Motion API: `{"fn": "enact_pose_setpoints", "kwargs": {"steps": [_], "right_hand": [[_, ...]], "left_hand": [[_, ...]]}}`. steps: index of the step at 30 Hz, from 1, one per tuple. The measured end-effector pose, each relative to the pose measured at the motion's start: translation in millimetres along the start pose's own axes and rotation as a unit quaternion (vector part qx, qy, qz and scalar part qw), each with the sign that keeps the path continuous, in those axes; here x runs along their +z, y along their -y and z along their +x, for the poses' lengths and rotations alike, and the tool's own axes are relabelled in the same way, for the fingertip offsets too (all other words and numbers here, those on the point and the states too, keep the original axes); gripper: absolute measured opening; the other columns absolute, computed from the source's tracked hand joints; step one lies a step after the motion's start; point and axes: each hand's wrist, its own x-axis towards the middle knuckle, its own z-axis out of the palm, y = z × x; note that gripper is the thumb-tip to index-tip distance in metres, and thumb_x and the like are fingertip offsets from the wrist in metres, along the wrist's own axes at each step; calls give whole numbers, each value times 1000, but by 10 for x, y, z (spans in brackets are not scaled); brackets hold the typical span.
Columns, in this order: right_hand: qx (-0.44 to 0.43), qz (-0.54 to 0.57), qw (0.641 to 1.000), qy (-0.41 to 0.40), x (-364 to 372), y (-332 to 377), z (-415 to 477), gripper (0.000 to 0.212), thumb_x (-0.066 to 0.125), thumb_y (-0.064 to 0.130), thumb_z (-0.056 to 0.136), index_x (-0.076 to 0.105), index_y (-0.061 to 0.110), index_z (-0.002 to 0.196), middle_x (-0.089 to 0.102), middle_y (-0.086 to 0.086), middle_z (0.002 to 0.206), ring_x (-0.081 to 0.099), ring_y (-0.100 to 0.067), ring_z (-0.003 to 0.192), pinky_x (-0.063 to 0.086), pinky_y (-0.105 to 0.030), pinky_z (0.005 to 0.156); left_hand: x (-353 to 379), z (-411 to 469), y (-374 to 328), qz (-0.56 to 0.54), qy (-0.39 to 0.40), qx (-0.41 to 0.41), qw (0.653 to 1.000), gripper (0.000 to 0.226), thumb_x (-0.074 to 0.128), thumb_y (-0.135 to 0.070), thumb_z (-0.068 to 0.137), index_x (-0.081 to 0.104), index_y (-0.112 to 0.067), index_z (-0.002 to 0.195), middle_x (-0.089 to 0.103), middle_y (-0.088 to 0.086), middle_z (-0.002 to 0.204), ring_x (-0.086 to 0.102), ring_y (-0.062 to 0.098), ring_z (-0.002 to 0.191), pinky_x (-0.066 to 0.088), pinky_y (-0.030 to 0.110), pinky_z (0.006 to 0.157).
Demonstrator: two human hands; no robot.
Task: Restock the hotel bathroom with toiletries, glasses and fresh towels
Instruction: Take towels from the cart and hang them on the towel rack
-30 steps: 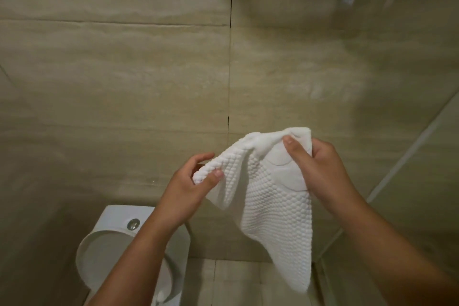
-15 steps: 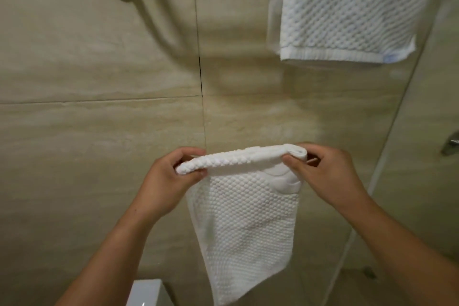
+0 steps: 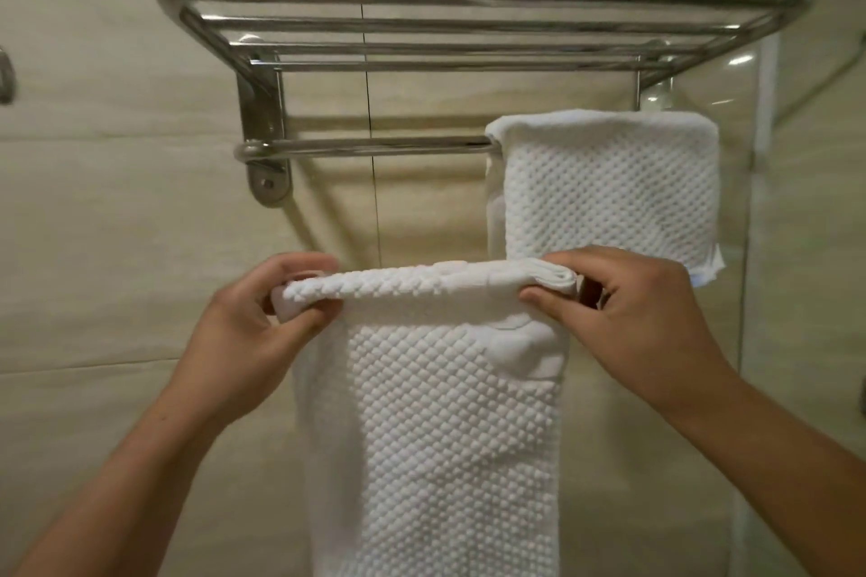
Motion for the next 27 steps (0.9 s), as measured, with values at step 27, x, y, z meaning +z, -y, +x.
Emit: {"fn": "enact_pose_setpoints", "kwargs": {"steps": [27], "right_hand": [[221, -8, 975, 2, 449, -131, 2351, 31, 79, 53, 86, 71, 23, 82, 73, 3, 85, 68, -23, 85, 57, -38, 89]], "left_hand": [[-464, 2046, -462, 129, -30, -31, 991, 38, 69, -39, 98, 64, -24, 132, 69, 0, 110, 66, 21, 96, 53, 29, 67]]}}
